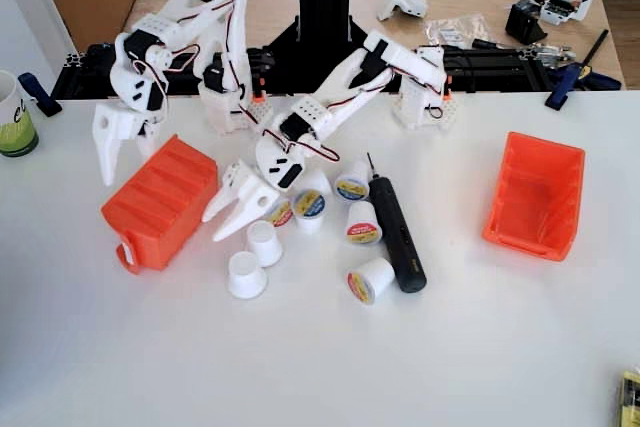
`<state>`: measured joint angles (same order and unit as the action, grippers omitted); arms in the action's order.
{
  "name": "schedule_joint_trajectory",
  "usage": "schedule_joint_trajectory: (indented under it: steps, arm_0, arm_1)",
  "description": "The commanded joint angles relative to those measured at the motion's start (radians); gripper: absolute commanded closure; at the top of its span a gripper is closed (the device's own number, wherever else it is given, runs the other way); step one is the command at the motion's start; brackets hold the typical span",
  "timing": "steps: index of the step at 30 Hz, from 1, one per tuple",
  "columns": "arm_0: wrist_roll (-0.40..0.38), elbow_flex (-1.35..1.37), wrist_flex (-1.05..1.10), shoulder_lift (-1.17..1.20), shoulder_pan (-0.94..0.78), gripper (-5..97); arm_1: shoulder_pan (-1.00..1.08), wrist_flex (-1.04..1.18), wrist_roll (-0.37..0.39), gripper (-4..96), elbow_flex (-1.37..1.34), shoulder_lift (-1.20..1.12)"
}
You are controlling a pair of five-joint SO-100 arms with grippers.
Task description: Sort the coffee pods, blue into left, red into right
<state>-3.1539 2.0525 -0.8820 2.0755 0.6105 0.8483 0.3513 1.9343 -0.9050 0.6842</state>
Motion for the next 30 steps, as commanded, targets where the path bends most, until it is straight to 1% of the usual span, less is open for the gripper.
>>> schedule_joint_trajectory:
  steps: [1,3,10,18,21,27,30]
  arm_0:
    - [-0.426,-0.049,-0.044,0.044,-0.025,59]
    - [-0.4,-0.083,-0.095,0.052,-0.041,59]
    - [-0.334,-0.202,-0.247,0.069,-0.086,59]
    - [-0.331,-0.224,-0.258,0.071,-0.1,59]
    - [-0.319,-0.233,-0.261,0.071,-0.11,59]
    - [-0.314,-0.268,-0.288,0.071,-0.12,60]
    - [-0.314,-0.293,-0.31,0.071,-0.123,60]
  arm_1:
    - [0.023,0.014,-0.025,70.1,0.089,0.002]
    - [0.038,0.048,-0.04,69.7,0.12,-0.014]
    - [0.058,0.057,-0.06,69.3,0.121,-0.031]
    - [0.067,0.084,-0.074,68.4,0.121,-0.046]
    - [0.067,0.095,-0.077,67.0,0.121,-0.052]
    - [0.086,0.103,-0.106,65.7,0.117,-0.067]
    - [0.106,0.133,-0.133,65.2,0.123,-0.067]
